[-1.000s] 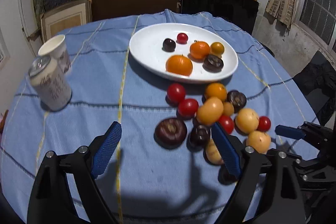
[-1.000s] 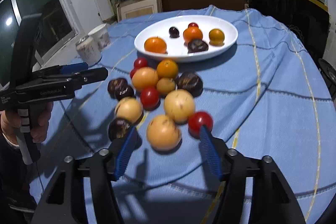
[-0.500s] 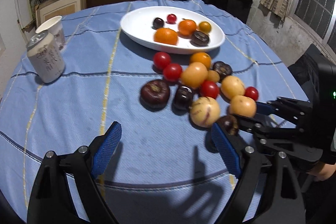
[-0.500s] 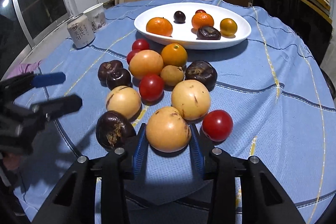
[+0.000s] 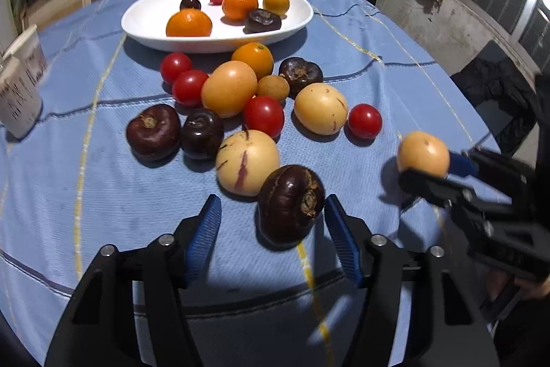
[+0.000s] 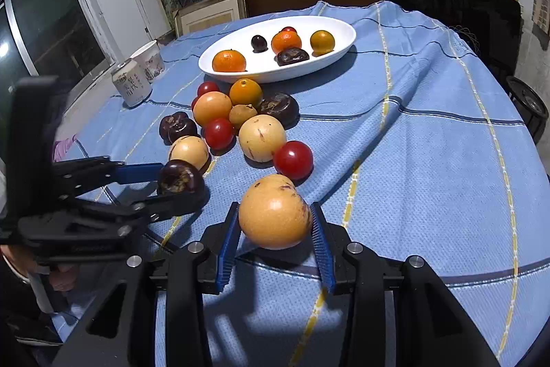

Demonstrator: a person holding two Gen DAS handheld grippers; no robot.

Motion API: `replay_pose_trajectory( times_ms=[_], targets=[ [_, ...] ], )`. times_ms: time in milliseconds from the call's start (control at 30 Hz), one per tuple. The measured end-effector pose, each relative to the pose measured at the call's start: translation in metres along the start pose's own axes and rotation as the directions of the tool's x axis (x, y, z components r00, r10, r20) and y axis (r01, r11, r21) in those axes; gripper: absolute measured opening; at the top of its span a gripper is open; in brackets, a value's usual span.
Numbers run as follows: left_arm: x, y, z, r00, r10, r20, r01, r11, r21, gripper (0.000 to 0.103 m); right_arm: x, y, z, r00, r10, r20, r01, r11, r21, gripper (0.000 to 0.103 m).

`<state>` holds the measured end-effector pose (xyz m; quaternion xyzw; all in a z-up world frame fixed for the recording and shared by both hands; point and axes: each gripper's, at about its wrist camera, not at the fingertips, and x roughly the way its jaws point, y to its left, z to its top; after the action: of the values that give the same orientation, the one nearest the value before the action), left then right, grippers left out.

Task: Organize fruits
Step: 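Grasp the pale yellow fruit with the right tool while the left tool grasps an elongated dark plum, then carry both fruits over the white plate and open both tools to release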

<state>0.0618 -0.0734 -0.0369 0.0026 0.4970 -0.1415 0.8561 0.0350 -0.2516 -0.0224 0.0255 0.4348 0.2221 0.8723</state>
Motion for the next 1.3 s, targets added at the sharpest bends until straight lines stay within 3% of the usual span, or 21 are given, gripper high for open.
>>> replay_pose_trajectory(
  times_ms=[67,133,167,567,767,1067,1300],
  targets=[
    [0.003,-0.002,0.002,1.0,-0.005,-0.002,0.005,1.0,-0.008,0.05,-0.001,0.002,-0.001,1.0,0.007,0.0,-0.007,1.0,-0.003,0.041],
    [0.004,-0.005,0.001,1.0,-0.006,-0.001,0.006,1.0,0.011,0.028,-0.002,0.005,-0.003,1.0,0.016,-0.001,-0.016,1.0,-0.01,0.041],
    [0.004,-0.006,0.0,1.0,-0.016,-0.004,0.016,1.0,0.019,0.022,-0.002,0.006,-0.003,1.0,0.02,-0.002,-0.02,1.0,-0.013,0.041],
    [-0.043,0.025,-0.021,0.998,-0.004,0.058,0.005,1.0,-0.012,0.022,-0.009,0.027,0.0,0.998,0.058,0.006,-0.058,0.997,-0.055,0.041],
    [-0.074,0.041,-0.012,0.992,0.025,0.121,-0.025,1.0,-0.001,0.022,-0.015,0.035,0.015,0.997,0.068,0.033,-0.065,0.995,-0.079,0.041],
    [-0.087,0.052,0.047,0.979,0.07,0.189,-0.078,0.996,0.035,0.022,-0.012,0.041,0.077,0.994,0.052,0.097,-0.039,0.99,-0.133,0.041],
    [-0.047,0.074,0.124,0.976,0.096,0.197,-0.1,0.995,0.01,0.022,0.034,0.041,0.139,0.995,0.025,0.092,-0.009,0.986,-0.169,0.041]
  ],
)
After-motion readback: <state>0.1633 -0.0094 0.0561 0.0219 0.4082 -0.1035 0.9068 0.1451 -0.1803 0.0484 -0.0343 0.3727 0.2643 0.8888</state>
